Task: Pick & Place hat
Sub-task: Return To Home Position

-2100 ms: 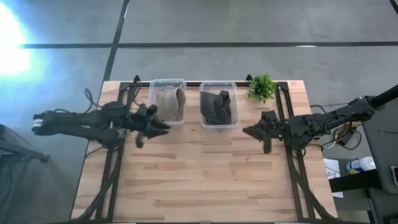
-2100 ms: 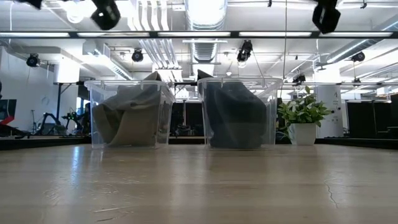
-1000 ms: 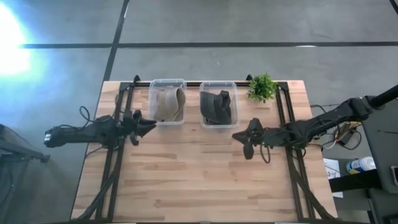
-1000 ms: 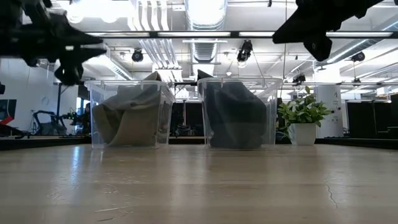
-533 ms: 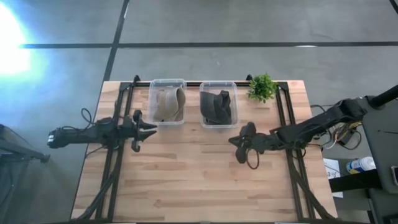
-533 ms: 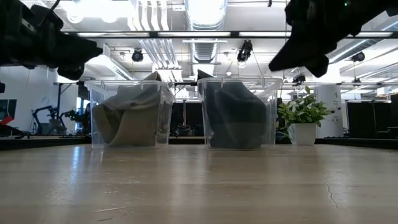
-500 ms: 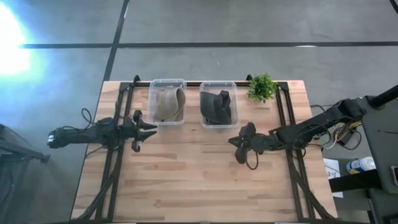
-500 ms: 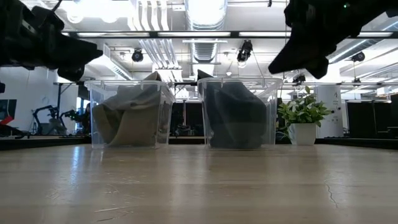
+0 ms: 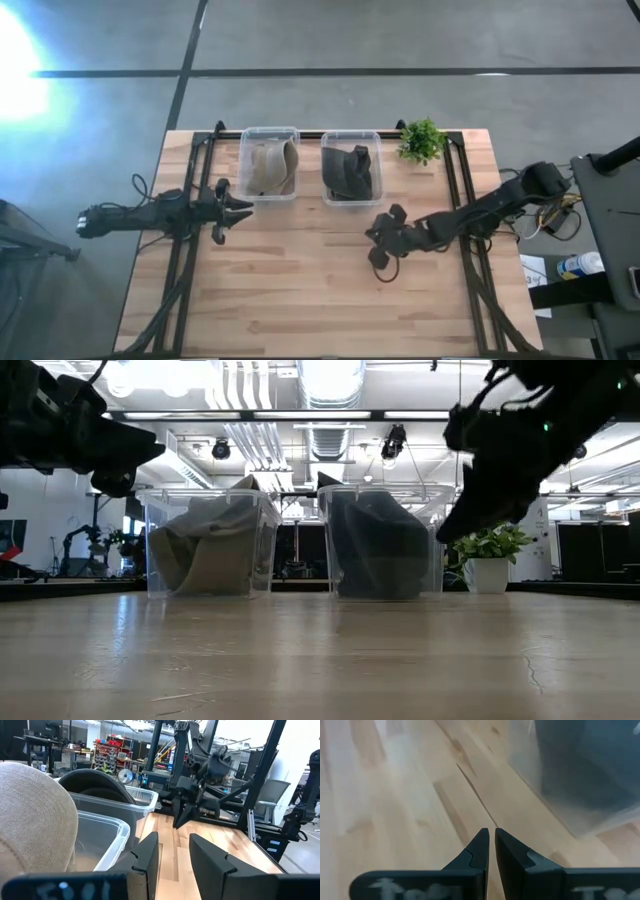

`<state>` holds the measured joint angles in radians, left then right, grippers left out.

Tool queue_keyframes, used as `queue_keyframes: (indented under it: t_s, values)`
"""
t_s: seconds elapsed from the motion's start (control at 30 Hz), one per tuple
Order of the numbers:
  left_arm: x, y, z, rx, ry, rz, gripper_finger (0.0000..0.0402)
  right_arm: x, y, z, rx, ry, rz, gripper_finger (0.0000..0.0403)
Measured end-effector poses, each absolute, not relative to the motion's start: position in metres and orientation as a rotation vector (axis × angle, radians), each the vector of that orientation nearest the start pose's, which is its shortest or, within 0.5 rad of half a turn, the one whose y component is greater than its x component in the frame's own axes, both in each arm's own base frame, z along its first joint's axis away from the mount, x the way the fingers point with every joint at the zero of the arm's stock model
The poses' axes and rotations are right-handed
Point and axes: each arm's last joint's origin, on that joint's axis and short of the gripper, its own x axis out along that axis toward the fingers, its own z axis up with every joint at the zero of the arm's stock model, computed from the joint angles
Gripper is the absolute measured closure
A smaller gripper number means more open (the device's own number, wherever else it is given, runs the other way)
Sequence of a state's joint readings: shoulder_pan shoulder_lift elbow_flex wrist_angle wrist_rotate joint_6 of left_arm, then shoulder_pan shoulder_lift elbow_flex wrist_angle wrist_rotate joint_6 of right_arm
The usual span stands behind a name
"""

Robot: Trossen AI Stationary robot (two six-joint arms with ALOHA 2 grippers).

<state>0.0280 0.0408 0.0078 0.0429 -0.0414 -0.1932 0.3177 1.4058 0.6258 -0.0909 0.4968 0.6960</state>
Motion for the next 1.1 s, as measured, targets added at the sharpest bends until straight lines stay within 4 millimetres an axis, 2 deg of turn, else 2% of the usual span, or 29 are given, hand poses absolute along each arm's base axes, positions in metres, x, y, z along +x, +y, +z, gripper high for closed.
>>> queue_keyframes:
  t_s: [0.13, 0.23, 0.47, 0.7, 0.87, 0.97, 1.1]
  values:
    - [0.100, 0.004, 0.167, -0.194, -0.016, 0.069, 0.0298, 0.247, 0.066, 0.149, 0.285, 0.748, -0.445, 0.0374]
    - [0.100, 0.004, 0.167, -0.194, -0.016, 0.069, 0.0298, 0.240, 0.059, 0.144, 0.297, 0.777, -0.448, 0.0374]
    - [0.100, 0.004, 0.166, -0.194, -0.005, 0.071, 0.0298, 0.194, 0.045, 0.174, 0.318, 0.615, -0.367, 0.0374]
    - [0.100, 0.004, 0.164, -0.194, 0.009, 0.071, 0.0298, 0.155, 0.033, 0.207, 0.399, 0.310, -0.272, 0.0374]
    - [0.100, 0.004, 0.164, -0.194, 0.009, 0.071, 0.0298, 0.134, 0.027, 0.224, 0.237, 0.072, -0.165, 0.0374]
    - [0.100, 0.004, 0.164, -0.194, 0.010, 0.071, 0.0298, 0.127, 0.022, 0.228, 0.140, -0.011, -0.094, 0.0374]
    - [0.100, 0.004, 0.164, -0.194, 0.010, 0.071, 0.0298, 0.120, 0.015, 0.224, 0.105, -0.054, -0.012, 0.0374]
